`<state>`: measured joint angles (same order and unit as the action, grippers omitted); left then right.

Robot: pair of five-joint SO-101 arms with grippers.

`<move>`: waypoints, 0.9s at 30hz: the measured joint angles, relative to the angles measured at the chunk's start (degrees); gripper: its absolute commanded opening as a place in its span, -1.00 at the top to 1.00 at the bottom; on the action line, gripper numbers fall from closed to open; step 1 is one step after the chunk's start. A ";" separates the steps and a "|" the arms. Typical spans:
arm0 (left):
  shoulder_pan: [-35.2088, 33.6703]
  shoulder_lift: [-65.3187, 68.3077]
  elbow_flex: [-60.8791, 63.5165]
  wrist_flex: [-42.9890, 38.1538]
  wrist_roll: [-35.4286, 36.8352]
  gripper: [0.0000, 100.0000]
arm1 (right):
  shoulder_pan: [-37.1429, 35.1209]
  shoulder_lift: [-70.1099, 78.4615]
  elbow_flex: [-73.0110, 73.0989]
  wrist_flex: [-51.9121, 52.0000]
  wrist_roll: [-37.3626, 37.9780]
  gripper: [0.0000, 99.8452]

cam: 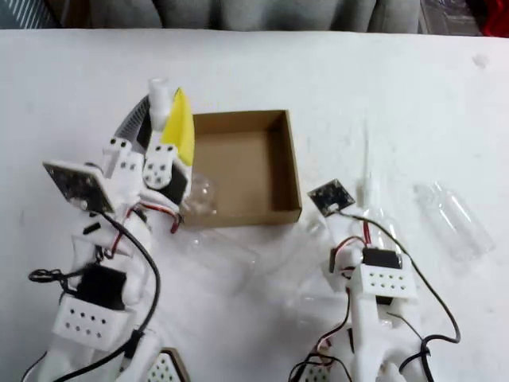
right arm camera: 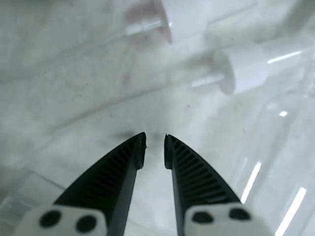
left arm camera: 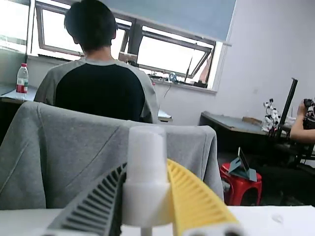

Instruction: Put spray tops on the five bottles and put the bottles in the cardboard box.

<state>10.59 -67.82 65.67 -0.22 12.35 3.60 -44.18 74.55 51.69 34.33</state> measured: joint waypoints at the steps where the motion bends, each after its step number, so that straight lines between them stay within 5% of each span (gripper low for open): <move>1: 0.00 0.00 1.14 -2.64 0.00 0.96 | 0.00 0.00 0.00 0.00 0.00 0.92; 12: 0.00 0.00 11.43 -22.86 -4.04 0.96 | 0.00 0.00 0.00 0.00 0.00 0.92; 21: 0.00 0.44 13.80 -28.75 -6.07 0.96 | 0.00 0.00 0.00 0.00 0.00 0.92; 27: 0.00 12.75 13.63 -41.76 -6.07 0.96 | 0.00 0.00 0.00 0.00 0.00 0.92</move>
<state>10.59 -55.08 79.30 -41.98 6.29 3.60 -44.18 74.55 51.69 34.33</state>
